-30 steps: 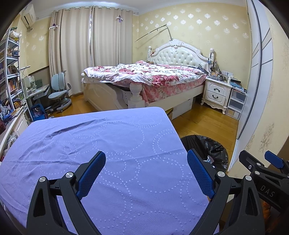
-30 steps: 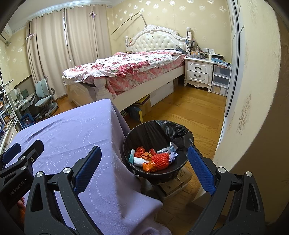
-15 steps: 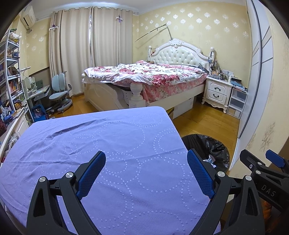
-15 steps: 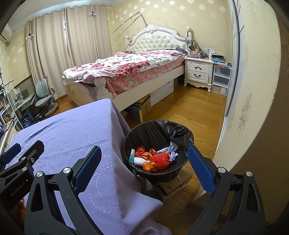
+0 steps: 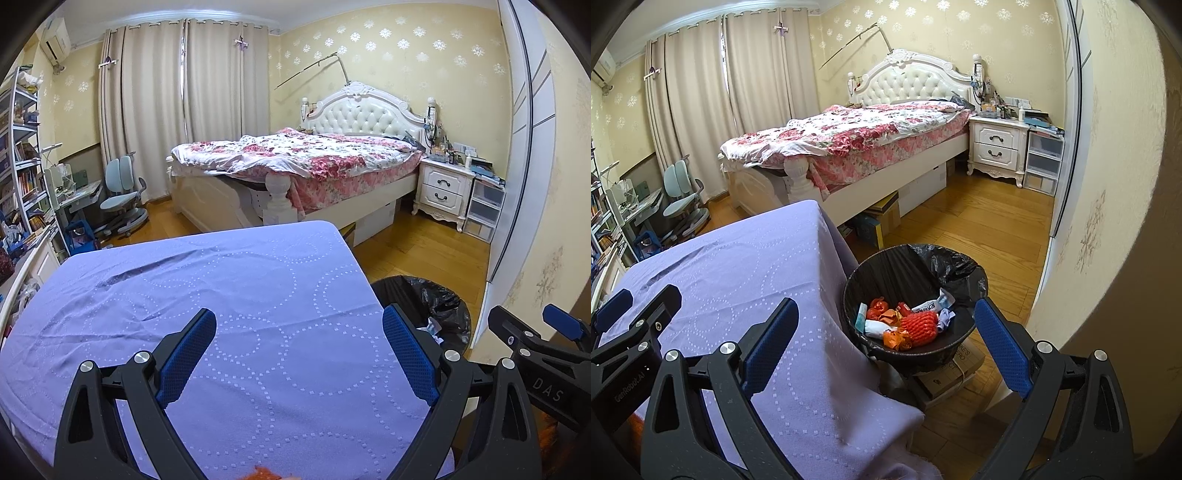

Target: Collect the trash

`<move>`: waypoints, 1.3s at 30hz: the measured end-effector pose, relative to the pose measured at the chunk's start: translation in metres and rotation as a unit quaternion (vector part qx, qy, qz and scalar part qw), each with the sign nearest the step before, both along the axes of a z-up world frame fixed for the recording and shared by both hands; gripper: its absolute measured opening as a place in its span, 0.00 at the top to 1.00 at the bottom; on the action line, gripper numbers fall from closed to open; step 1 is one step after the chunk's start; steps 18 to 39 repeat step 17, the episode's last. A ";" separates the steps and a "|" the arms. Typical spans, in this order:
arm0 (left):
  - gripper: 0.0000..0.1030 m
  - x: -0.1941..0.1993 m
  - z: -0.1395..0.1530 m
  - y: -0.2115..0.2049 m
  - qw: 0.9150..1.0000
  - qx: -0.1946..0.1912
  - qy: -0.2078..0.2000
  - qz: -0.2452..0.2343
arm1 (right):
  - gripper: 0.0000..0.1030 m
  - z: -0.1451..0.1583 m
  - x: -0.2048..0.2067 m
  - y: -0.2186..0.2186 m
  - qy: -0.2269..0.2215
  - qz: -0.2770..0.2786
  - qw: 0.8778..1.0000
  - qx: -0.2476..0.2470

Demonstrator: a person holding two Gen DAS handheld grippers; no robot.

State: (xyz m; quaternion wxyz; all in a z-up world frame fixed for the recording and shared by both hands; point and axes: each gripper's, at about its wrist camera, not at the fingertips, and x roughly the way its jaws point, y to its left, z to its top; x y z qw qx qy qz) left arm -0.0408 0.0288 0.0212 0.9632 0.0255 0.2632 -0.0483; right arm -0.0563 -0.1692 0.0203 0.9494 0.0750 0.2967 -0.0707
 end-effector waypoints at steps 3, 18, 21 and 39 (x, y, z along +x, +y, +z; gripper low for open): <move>0.12 0.002 0.001 0.001 1.000 -0.007 0.003 -0.001 | 0.09 -0.001 -0.001 0.002 0.000 0.000 1.000 0.000; 0.12 0.032 -0.015 0.022 0.998 0.015 0.047 0.029 | 0.09 -0.017 0.006 0.028 0.018 0.032 0.999 -0.003; 0.12 0.032 -0.015 0.022 0.998 0.015 0.047 0.029 | 0.09 -0.017 0.006 0.028 0.018 0.032 0.999 -0.003; 0.12 0.032 -0.015 0.022 0.998 0.015 0.047 0.029 | 0.09 -0.017 0.006 0.028 0.018 0.032 0.999 -0.003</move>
